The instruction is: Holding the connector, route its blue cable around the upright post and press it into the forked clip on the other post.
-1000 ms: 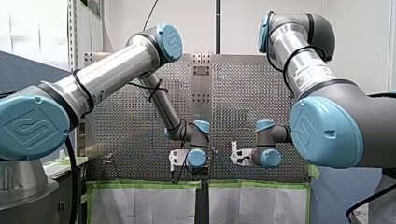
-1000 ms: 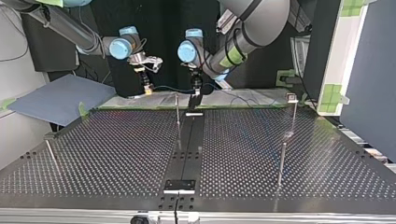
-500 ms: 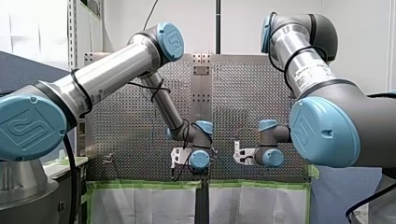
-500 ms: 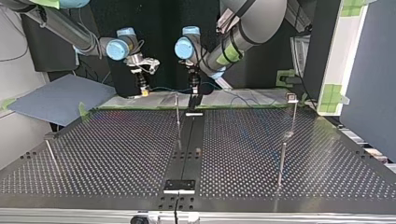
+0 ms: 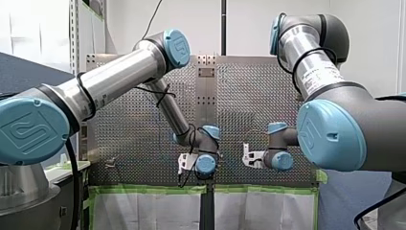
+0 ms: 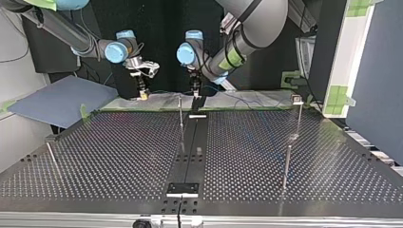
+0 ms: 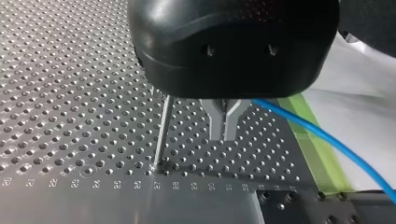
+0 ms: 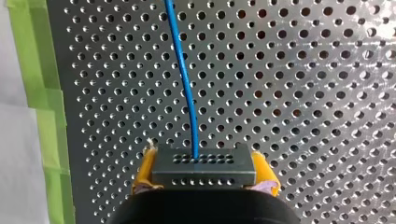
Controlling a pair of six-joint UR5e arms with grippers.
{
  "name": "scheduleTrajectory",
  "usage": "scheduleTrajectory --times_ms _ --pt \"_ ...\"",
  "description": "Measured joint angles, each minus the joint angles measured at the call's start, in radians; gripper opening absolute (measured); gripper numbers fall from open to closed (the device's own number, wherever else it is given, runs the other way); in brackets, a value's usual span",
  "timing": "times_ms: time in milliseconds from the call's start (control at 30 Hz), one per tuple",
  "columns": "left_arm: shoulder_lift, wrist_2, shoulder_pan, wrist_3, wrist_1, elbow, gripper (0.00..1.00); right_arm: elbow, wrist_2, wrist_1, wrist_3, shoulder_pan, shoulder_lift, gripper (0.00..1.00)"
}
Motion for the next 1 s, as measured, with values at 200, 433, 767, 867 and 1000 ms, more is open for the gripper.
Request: scheduleTrajectory --times_ms 200,433,767,867,1000 --pt "-0.001 0.018 0.009 -0.015 -0.007 0.016 0.06 -0.007 -0.006 0.000 0.002 -0.007 0.000 0.00" --pt "-0.001 0.036 0.019 -0.017 -0.010 0.026 0.06 -0.011 -0.007 0.000 0.002 -0.011 0.000 0.00" --pt "-0.002 0.078 0.027 -0.018 -0.018 0.034 0.06 -0.014 -0.007 -0.001 0.002 -0.012 0.001 0.00" --pt "-0.002 0.091 0.034 -0.020 -0.026 0.042 0.06 -0.016 -0.007 -0.001 0.002 -0.013 0.000 0.00" --pt "-0.003 0.121 0.045 -0.022 -0.054 0.070 0.06 -0.018 -0.006 -0.001 0.002 -0.014 0.001 0.00"
